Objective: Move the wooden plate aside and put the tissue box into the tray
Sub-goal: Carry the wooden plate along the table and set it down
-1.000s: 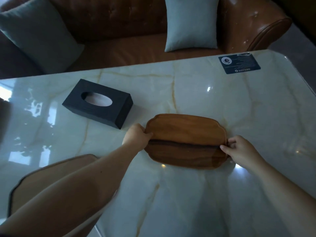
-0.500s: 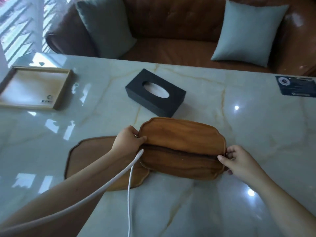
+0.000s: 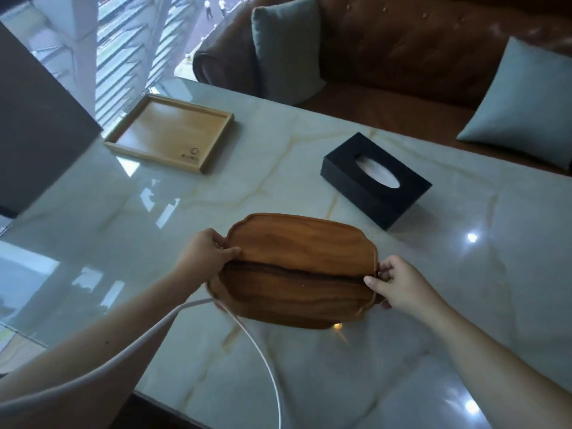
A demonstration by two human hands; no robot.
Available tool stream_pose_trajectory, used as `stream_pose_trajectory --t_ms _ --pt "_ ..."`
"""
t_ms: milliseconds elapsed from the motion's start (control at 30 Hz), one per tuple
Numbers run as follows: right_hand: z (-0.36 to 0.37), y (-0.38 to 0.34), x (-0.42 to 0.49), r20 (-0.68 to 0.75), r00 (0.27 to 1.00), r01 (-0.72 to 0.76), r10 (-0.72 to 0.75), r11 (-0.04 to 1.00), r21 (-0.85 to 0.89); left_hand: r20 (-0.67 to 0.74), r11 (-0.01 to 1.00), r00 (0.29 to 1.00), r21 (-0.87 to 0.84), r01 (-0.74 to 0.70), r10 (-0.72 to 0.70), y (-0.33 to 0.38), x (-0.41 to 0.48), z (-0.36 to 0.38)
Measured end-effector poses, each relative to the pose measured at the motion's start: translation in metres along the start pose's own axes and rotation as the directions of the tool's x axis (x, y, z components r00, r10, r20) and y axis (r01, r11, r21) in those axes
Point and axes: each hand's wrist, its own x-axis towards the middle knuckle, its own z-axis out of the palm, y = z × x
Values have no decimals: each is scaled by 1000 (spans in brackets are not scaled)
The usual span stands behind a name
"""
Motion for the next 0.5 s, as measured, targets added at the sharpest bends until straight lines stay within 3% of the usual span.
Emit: stream_pose_trajectory --t_ms 233,500 --pt "38 -29 5 31 999 19 -16 993 -115 2 997 997 -12 73 -73 -43 7 -26" --pt "46 -32 5 13 1000 -25 27 990 -137 43 999 998 -10 42 -41 -52 12 -22"
